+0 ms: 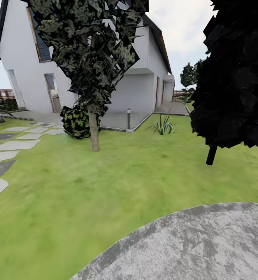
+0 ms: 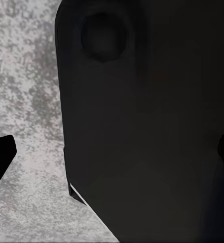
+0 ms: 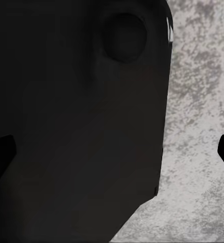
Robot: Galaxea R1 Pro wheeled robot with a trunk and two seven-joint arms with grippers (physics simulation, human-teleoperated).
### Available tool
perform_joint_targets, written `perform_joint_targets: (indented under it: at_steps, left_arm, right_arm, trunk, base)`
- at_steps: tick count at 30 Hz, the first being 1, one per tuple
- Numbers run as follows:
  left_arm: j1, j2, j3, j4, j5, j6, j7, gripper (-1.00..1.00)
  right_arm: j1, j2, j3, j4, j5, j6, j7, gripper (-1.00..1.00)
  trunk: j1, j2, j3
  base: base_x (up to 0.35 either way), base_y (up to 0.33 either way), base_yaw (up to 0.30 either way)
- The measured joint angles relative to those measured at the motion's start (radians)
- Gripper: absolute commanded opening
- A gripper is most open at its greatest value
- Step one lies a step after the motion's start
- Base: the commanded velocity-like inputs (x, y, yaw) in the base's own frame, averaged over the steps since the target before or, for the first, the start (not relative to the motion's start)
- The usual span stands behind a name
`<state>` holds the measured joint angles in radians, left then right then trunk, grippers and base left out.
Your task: Pick up the pesticide atomizer in the garden and spray insectifuge to fully cover both potted plants in the garden.
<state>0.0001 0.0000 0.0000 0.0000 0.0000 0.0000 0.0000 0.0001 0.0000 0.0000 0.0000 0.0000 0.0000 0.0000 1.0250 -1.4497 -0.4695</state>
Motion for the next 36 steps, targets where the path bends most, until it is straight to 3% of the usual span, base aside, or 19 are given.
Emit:
perform_joint_targets:
  at_steps: [10, 22, 28, 36]
  left_arm:
    - [0.0, -0.006, 0.001, -0.003, -0.001, -0.004, -0.001, 1.0]
    - [-0.001, -0.001, -0.003, -0.016, -0.002, -0.005, -0.001, 1.0]
    - [-0.002, 0.016, -0.004, -0.05, -0.006, -0.006, -0.001, 1.0]
    - [-0.005, 0.015, -0.002, -0.097, -0.001, -0.032, 0.001, 1.0]
  right_arm:
    - [-0.023, 0.035, 0.003, -0.034, 0.0, -0.006, -0.003, 1.0]
    - [-0.026, 0.039, -0.003, -0.044, -0.002, -0.047, -0.003, 1.0]
    - [-0.026, 0.023, -0.004, -0.068, 0.0, -0.08, -0.005, 1.0]
    - [-0.026, -0.013, -0.005, -0.103, 0.0, -0.125, -0.006, 1.0]
  trunk:
    - [0.0, 0.0, 0.0]
    - [0.0, 0.0, 0.0]
    - [0.0, 0.0, 0.0]
    - [0.0, 0.0, 0.001]
  base:
    - [0.0, 0.0, 0.0]
    - [0.0, 0.0, 0.0]
    - [0.0, 0.0, 0.0]
    - [0.0, 0.0, 0.0]
